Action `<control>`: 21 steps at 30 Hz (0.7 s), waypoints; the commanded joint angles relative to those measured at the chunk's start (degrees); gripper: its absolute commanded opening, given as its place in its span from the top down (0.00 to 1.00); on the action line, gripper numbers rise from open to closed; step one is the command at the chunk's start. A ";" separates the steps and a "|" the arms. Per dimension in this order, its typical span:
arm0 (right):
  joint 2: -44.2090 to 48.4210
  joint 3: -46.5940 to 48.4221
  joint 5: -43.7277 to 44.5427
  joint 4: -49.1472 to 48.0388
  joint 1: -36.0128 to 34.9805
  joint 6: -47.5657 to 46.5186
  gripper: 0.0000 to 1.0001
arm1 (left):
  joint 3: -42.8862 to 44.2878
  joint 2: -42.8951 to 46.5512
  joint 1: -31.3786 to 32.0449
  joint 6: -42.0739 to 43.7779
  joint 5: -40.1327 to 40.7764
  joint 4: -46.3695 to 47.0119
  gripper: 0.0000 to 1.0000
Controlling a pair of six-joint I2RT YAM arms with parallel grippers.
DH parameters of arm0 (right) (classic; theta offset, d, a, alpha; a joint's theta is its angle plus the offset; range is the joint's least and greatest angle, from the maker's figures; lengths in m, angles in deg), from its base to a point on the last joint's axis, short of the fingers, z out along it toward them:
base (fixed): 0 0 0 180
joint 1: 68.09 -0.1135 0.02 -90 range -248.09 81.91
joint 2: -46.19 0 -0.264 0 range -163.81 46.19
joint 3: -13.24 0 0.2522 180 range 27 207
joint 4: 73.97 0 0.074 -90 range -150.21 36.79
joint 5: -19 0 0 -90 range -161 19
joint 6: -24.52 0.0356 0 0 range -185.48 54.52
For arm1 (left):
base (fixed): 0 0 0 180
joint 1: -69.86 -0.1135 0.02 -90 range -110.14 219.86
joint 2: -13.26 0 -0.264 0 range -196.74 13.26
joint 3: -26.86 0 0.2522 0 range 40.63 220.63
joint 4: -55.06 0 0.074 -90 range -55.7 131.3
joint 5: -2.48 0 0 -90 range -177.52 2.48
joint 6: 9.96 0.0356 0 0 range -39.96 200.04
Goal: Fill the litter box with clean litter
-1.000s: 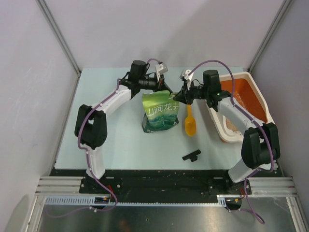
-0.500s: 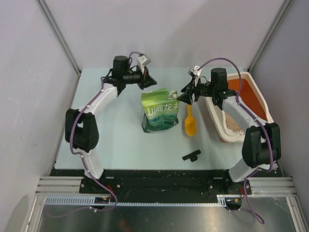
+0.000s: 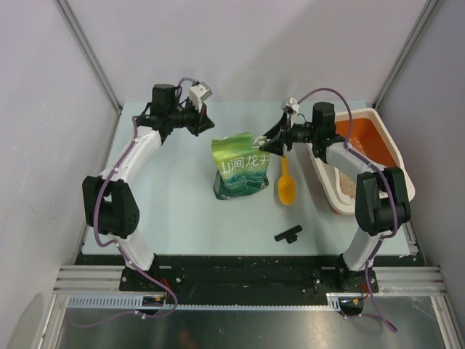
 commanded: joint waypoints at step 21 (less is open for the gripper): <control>-15.41 -0.12 -12.44 -56.30 -0.65 46.72 0.55 | 0.13 6.27 -1.42 9.88 5.53 -10.19 1.00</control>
